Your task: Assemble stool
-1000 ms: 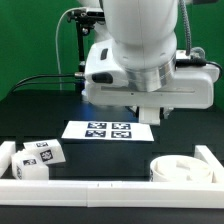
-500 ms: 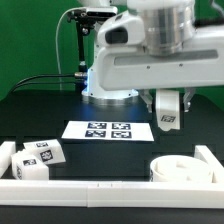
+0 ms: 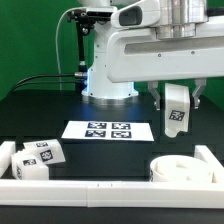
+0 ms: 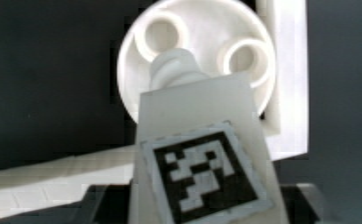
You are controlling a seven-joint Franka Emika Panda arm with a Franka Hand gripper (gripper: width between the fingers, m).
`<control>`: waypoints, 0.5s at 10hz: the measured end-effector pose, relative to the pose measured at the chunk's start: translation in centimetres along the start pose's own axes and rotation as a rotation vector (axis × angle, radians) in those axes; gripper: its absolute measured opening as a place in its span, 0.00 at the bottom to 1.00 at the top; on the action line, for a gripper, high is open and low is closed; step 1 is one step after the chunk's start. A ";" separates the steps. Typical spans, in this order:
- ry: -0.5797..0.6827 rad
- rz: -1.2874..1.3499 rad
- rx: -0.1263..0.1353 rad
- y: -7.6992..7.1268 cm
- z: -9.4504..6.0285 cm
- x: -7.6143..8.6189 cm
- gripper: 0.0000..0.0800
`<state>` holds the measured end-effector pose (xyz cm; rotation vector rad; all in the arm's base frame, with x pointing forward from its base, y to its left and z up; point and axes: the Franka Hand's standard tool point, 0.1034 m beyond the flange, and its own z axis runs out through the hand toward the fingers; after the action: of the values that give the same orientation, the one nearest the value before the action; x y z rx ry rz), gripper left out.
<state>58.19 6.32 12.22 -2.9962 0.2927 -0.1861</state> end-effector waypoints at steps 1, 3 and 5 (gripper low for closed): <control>0.081 0.024 0.019 0.9 0.5 0.1 0.40; 0.213 0.055 0.027 0.7 0.9 0.7 0.40; 0.259 0.053 0.030 -0.6 1.0 0.6 0.40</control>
Offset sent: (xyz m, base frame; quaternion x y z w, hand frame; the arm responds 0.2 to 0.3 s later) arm 0.0102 0.0095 0.0047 -0.0803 0.1234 -0.0099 0.9891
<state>58.99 6.95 11.38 -2.9294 0.3897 -0.5694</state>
